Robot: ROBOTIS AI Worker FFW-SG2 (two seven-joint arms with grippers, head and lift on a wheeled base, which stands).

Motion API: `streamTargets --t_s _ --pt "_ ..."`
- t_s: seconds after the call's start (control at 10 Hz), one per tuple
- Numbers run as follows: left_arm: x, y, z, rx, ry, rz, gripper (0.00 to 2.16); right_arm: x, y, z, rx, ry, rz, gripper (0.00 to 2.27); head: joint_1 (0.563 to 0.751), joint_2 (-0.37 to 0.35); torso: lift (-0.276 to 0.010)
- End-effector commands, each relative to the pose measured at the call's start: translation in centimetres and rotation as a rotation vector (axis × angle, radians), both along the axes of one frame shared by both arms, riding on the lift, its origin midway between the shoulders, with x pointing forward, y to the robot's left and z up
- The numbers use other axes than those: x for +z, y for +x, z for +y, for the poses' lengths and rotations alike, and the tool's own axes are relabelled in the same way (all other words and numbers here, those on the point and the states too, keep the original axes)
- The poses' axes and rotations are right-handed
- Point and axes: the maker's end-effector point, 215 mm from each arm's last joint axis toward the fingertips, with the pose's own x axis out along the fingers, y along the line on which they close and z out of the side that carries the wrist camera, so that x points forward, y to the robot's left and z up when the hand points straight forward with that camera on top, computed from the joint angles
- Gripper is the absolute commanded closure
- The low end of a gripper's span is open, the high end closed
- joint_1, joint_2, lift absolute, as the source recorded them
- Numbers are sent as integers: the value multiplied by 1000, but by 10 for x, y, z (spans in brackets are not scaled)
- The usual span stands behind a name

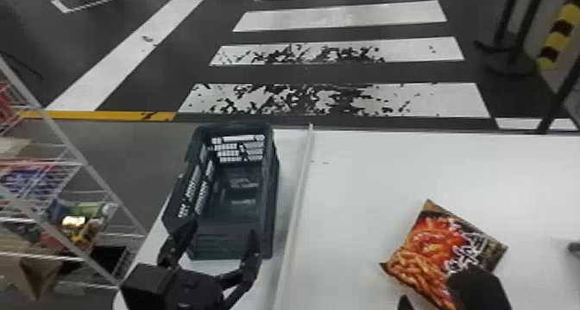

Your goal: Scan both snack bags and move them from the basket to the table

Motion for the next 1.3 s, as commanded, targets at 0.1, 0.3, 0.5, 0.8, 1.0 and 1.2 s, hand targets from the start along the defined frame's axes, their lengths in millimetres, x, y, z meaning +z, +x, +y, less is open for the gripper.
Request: streamTargets --t_s 0.1,0.3,0.5,0.8,1.0,1.2 --pt "-2 4 6 -4 -36 5 87 -5 4 -4 33 -107 -23 63 695 227 -98" --pt "0 6 5 -18 -50 5 87 -12 2 -12 75 -200 -38 66 695 222 -98" --pt "-2 8 2 -27 -61 14 87 -21 0 -15 111 -265 -40 66 695 210 -98" --pt "-6 8 -1 -37 -73 27 87 -35 4 -22 146 -326 -38 80 695 198 -98" --pt "-6 7 -3 -44 -78 28 87 -43 8 -30 179 -378 -45 83 695 183 -98" --pt "-8 7 -4 -46 -86 33 87 -43 10 -39 188 -407 -52 83 695 168 -98"
